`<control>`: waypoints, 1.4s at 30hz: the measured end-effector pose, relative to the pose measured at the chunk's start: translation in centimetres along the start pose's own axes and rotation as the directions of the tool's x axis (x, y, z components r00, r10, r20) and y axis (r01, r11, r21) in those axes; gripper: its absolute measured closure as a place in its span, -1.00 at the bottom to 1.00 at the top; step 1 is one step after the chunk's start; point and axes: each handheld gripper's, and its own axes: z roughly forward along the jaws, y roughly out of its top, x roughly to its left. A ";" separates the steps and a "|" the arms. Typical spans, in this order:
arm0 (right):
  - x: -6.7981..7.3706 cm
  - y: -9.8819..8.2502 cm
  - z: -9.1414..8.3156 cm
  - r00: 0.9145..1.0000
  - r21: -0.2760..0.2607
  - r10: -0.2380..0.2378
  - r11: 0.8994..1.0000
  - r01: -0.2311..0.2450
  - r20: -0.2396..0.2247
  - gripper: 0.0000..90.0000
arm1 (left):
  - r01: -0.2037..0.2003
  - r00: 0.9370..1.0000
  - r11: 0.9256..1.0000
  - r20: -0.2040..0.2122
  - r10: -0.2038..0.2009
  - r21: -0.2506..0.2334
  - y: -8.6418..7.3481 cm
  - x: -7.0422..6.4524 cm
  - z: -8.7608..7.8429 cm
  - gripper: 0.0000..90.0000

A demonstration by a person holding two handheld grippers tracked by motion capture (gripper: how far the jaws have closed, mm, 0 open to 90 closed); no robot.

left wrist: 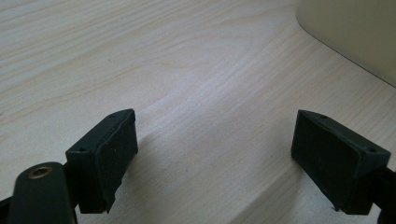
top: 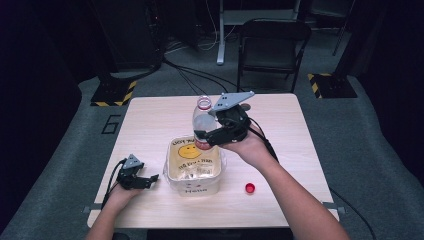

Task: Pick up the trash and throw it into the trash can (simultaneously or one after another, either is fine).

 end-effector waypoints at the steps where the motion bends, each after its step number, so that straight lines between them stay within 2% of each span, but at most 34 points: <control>1: 0.1 -0.1 0.2 1.000 0.001 0.003 1.000 -0.003 -0.001 -0.45 | 0.000 1.000 1.000 0.000 0.000 -0.001 0.0 0.0 0.0 -0.68; 12: 0.0 -1.1 2.1 1.000 0.008 0.027 1.000 -0.027 -0.008 -0.45 | -0.001 1.000 1.000 0.003 0.001 0.005 0.0 0.0 0.0 -0.68; 17: 0.0 -1.9 3.1 1.000 0.033 0.016 0.999 -0.016 0.009 -0.45 | -0.001 1.000 1.000 0.001 0.001 0.002 0.0 0.0 0.0 -0.68; 22: -0.2 -2.7 3.8 0.999 0.050 0.029 0.998 -0.030 0.018 -0.45 | 0.000 1.000 1.000 0.000 0.000 0.000 0.0 0.0 0.0 -0.68; 30: -0.3 -4.1 4.9 0.999 0.074 0.025 0.997 -0.027 0.031 -0.45 | -0.002 1.000 1.000 0.002 0.002 0.004 0.0 0.0 0.0 -0.68; 40: -0.1 -5.7 6.1 0.998 0.082 0.029 0.996 -0.033 0.047 -0.45 | 0.000 1.000 1.000 0.000 0.000 0.000 0.0 0.0 0.0 -0.68; 42: -0.1 -6.0 6.3 0.998 0.084 0.017 0.996 -0.022 0.054 -0.45 | -0.001 1.000 1.000 0.002 0.001 0.002 0.0 0.0 0.0 -0.68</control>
